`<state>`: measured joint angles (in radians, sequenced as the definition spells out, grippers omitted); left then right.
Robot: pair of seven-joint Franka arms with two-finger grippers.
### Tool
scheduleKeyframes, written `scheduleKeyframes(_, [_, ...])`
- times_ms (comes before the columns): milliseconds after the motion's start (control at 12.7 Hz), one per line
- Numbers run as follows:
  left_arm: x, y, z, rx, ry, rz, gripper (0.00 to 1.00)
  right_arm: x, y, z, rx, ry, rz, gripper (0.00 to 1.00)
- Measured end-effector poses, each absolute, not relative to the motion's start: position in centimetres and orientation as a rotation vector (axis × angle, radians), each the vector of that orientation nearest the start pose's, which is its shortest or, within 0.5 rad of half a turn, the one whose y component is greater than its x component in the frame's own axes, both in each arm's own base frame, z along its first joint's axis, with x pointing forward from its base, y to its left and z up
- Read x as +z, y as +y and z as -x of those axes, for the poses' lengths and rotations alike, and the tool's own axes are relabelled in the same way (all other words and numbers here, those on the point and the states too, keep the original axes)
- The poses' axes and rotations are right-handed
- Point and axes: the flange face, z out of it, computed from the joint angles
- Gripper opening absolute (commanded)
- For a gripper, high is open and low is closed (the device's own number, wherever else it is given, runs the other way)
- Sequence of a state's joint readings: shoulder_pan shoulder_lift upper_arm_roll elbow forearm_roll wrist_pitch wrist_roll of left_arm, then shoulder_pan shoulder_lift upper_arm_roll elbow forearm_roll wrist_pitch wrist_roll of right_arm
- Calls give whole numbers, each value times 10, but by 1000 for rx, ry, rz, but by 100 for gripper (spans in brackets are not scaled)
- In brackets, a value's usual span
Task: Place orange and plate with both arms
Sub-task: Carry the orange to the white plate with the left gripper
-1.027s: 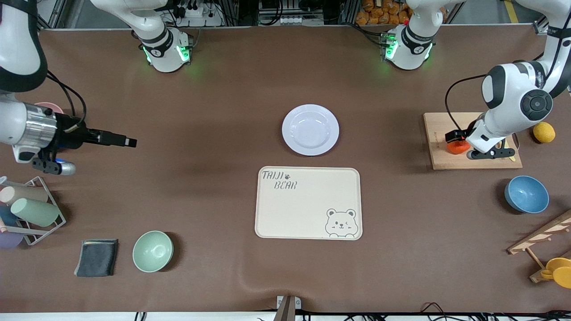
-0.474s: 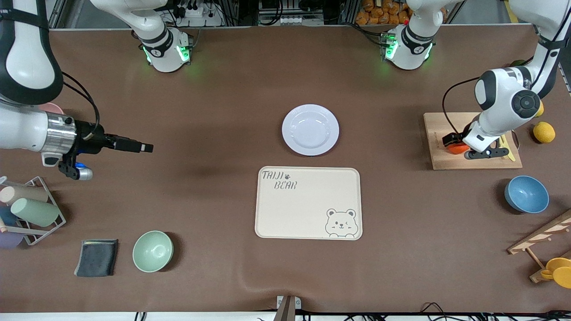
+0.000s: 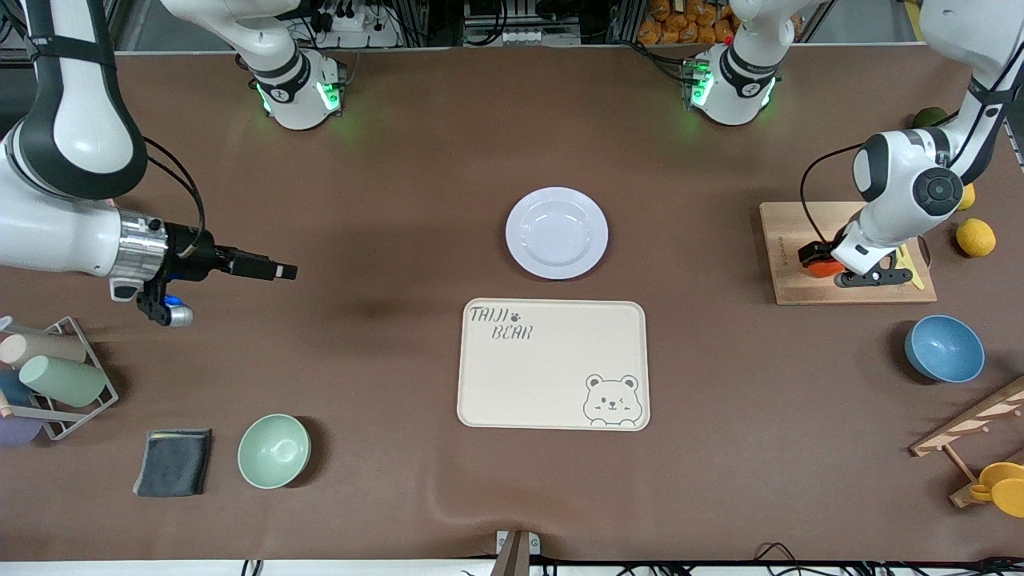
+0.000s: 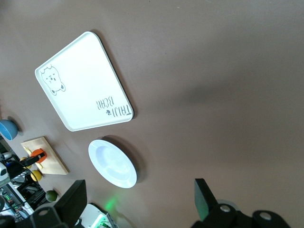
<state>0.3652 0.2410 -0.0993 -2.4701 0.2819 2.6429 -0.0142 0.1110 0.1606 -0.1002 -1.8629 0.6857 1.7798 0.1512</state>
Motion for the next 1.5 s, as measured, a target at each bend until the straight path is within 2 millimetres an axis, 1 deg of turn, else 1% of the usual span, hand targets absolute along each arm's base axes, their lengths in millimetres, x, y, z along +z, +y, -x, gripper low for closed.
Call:
scheduleKeyframes(79, [193, 114, -457, 113, -43, 3046, 0, 428, 65, -580, 369, 482, 2424, 100])
scheduleKeyframes(237, [197, 114, -459, 100, -40, 3043, 0, 410, 65, -577, 354, 538, 2372, 100])
scheduleKeyframes(395, [208, 113, -464, 67, -28, 3037, 0, 391, 73, -570, 361, 566, 2322, 100])
scheduleKeyframes(474, [220, 108, -469, 42, -5, 3030, 0, 384, 78, -567, 359, 569, 2311, 100])
scheduleKeyframes(632, [256, 89, -482, 4, 54, 3006, 0, 371, 86, -559, 352, 567, 2278, 100])
scheduleKeyframes(869, [313, 52, -502, 12, 136, 2956, 0, 347, 92, -544, 314, 553, 2223, 100])
scheduleKeyframes(1107, [360, 20, -525, 51, 139, 2966, 0, 329, 102, -530, 292, 546, 2224, 100])
scheduleKeyframes(1265, [386, 2, -536, 71, 122, 3003, 0, 324, 109, -526, 278, 546, 2238, 100])
scheduleKeyframes(1344, [396, -6, -539, 82, 118, 3021, 0, 321, 115, -524, 259, 540, 2233, 100])
scheduleKeyframes(1502, [408, -21, -542, 100, 113, 3061, 0, 312, 134, -516, 198, 516, 2212, 100])
